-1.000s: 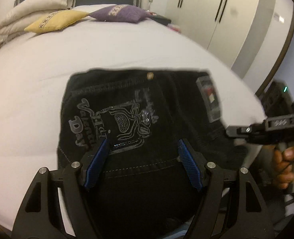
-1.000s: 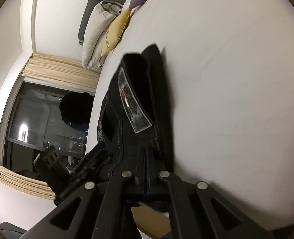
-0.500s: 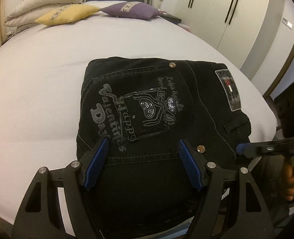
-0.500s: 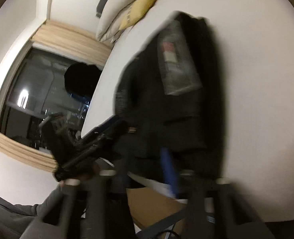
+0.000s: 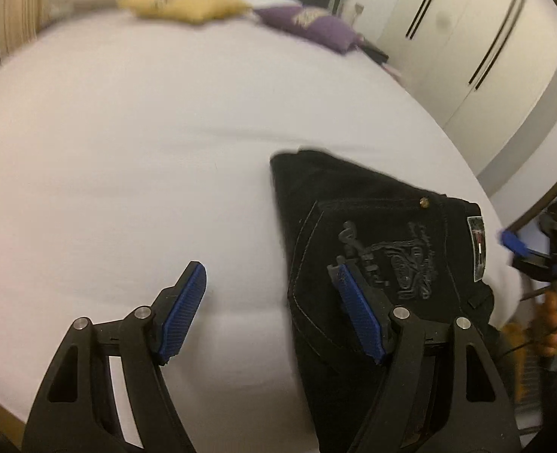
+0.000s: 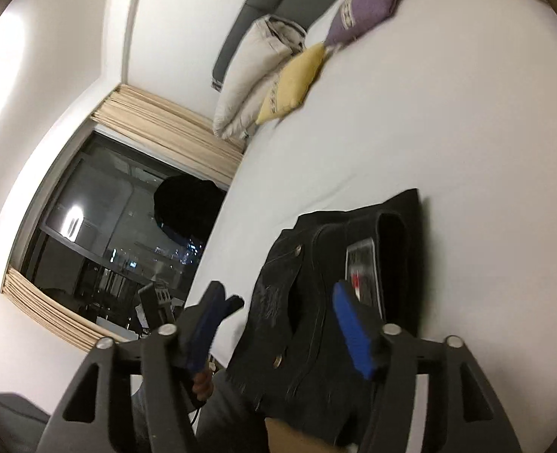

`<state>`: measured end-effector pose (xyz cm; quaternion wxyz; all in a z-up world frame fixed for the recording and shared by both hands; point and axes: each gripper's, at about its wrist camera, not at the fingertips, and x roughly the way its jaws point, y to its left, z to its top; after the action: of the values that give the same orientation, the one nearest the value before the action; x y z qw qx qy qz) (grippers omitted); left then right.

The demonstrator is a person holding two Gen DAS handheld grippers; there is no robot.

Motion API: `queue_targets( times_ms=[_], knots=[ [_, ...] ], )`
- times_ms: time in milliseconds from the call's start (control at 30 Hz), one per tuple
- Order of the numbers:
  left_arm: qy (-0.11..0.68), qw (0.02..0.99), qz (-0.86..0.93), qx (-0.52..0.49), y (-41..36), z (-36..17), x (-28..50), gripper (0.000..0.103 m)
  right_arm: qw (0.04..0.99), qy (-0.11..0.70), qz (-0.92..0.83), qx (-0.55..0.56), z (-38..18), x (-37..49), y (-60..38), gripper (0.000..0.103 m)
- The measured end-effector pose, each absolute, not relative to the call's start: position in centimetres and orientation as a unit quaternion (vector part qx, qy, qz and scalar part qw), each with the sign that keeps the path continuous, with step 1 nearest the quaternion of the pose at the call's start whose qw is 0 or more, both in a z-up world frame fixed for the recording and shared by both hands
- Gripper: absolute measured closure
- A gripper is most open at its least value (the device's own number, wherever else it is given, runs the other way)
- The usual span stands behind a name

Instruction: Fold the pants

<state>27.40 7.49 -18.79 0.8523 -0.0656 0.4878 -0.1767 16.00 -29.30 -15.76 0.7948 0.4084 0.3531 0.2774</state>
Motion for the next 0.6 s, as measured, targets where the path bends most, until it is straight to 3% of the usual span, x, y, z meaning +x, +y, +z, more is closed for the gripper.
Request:
queue_targets(
  times_ms=[167,333,400,500,600],
  knots=[
    [0.515,0.820,-0.204,-0.141,9.7,-20.6,28.8,0.031,0.790,0.426,0.190,0.398,-20.2,18.5,-30.0,0.043],
    [0.519,0.812,-0.221,-0.150,10.0,-20.4,28.9,0.031,0.801,0.415,0.154,0.403,-19.0,14.1,-33.6,0.030],
    [0.525,0.801,-0.235,-0.167,9.9,-20.6,29.0,0.031,0.796,0.418,0.161,0.408,-19.0,13.7,-33.7,0.020],
    [0.536,0.776,-0.260,-0.209,9.9,-21.4,29.5,0.029,0.783,0.440,0.174,0.404,-20.0,15.1,-32.6,0.019],
    [0.547,0.766,-0.266,-0.210,9.6,-21.6,29.5,0.020,0.771,0.455,0.186,0.405,-20.7,16.4,-31.2,0.019]
  ],
)
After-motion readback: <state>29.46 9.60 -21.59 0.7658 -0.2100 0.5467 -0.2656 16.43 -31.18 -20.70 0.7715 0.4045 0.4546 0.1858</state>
